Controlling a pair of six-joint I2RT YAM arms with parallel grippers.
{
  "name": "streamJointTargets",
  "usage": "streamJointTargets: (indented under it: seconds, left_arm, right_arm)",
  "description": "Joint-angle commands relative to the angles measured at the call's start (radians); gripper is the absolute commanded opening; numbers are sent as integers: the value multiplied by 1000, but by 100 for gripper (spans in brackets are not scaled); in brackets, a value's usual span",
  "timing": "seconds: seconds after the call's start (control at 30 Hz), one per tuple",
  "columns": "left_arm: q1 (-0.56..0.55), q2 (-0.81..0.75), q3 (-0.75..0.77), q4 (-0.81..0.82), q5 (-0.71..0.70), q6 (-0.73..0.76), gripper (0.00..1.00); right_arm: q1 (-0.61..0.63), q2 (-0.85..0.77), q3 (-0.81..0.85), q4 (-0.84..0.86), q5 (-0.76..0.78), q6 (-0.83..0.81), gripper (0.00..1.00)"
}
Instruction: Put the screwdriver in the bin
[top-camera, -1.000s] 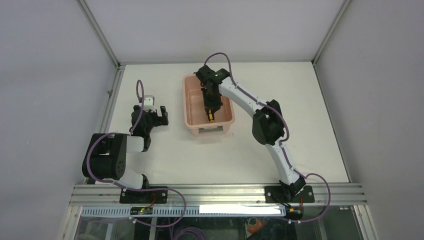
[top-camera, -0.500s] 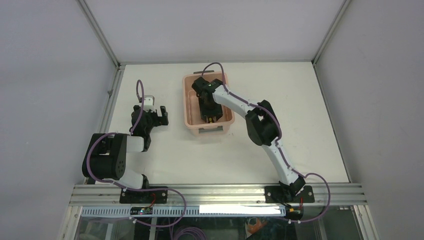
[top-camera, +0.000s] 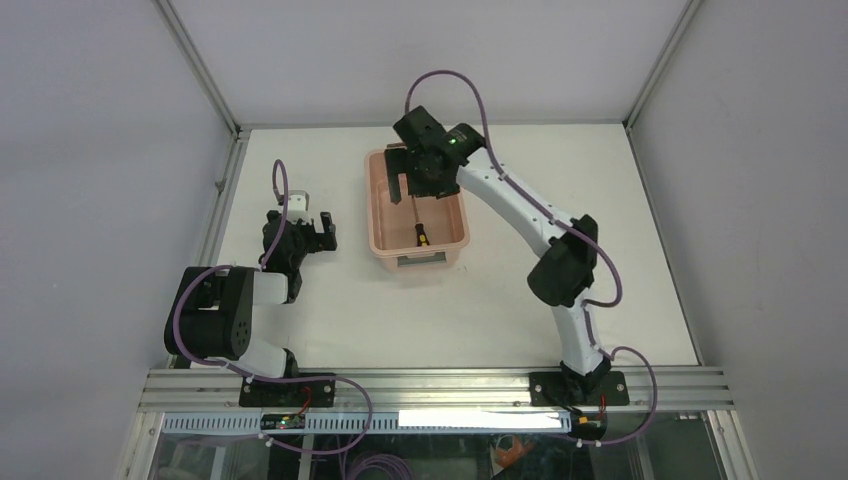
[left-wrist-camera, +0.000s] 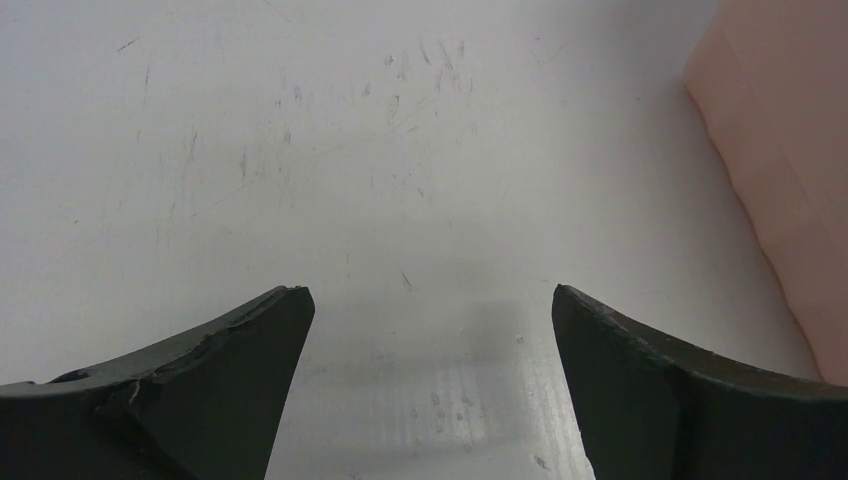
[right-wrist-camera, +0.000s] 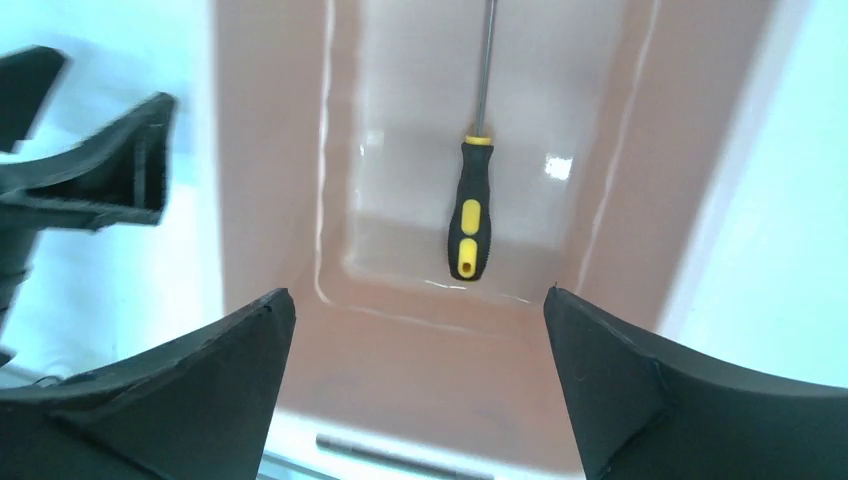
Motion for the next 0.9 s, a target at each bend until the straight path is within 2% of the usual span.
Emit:
streamJointTargets:
  seconds: [0.0,0.17,0.33,0.5,0.67,0.87]
  left_arm:
    - [-10,-4,17,63,10,-15,99]
    - [-10,-4,17,63,9,-15,99]
    - [-11,-4,17,64,10,-15,99]
    - [-10,-5,17,64,9,-15,99]
    - [-11,-4,17,64,10,-15,99]
    - [-10,-5,17,63,10,-15,99]
  right_arm:
    - [3,-211,33,-21,37,-87,99]
    - [-68,-458,-209,112,93,-174,99]
    - [-270,-746,-693,440,-10,-182,99]
    - [-442,-964,-1088,710,-49,-222,99]
    - [-549,-1074,-1423,943,-61,-244,99]
    - [-560,-1081,-1615,1049,-26,-194,99]
